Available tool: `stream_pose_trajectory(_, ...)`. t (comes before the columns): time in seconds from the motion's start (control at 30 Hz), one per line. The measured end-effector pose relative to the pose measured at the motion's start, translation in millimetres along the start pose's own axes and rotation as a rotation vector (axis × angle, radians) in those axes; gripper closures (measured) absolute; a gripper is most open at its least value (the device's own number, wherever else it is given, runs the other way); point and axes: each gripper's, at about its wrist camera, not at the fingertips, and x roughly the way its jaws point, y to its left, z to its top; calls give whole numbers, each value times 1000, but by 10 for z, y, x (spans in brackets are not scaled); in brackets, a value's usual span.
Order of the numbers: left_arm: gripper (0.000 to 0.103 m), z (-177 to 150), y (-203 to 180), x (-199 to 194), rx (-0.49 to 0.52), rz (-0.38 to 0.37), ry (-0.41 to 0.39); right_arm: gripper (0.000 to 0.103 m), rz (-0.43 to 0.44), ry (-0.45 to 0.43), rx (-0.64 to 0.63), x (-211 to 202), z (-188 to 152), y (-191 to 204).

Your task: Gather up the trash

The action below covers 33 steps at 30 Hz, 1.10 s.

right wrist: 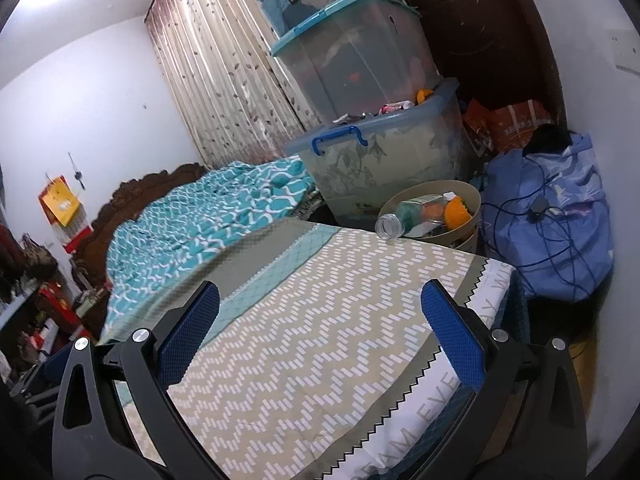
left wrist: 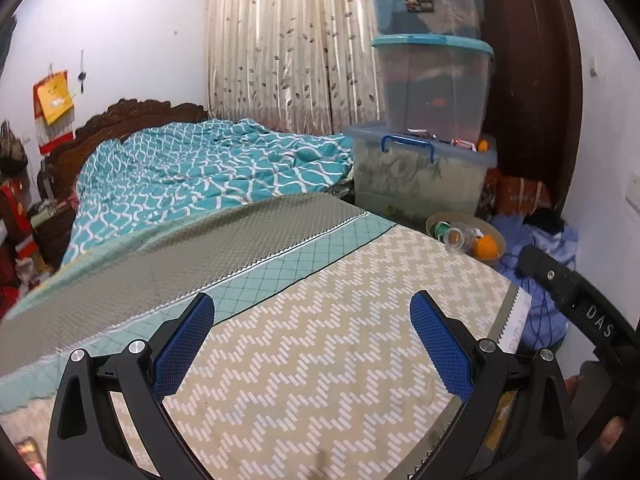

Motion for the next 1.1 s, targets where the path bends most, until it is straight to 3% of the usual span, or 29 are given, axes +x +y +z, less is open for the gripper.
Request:
stream_pose_trajectory(0.3,9,-161,305,314,-54,50,42,3,-50,11,-60,163,-170,197)
stream_pose_trajectory(0.47,9,134,411,312,-9,76,-29,3,-58,0,-69,295,-85,305)
stream_pose_trajectory(0.6,9,253,656,394,-78,84,-22,3,-44,-20,-94,428,-37,467)
stream_pose_trajectory(0.7,9,174,881,570,-143,67,18,3,-48,41,-138,691,-18,606)
stream_pose_trajectory(0.77,9,71,1002,671,-168,100,12,3,-40,98,-137,890,-33,642)
stream_pose_trajectory(0.9,9,-35,1080,827,-165,189,42,3,-84,82,-149,1071,-95,664)
stream_pose_trajectory(1.1,8,-99,1045,896,-148,201,49,3,-103,127,-117,1331,-152,618)
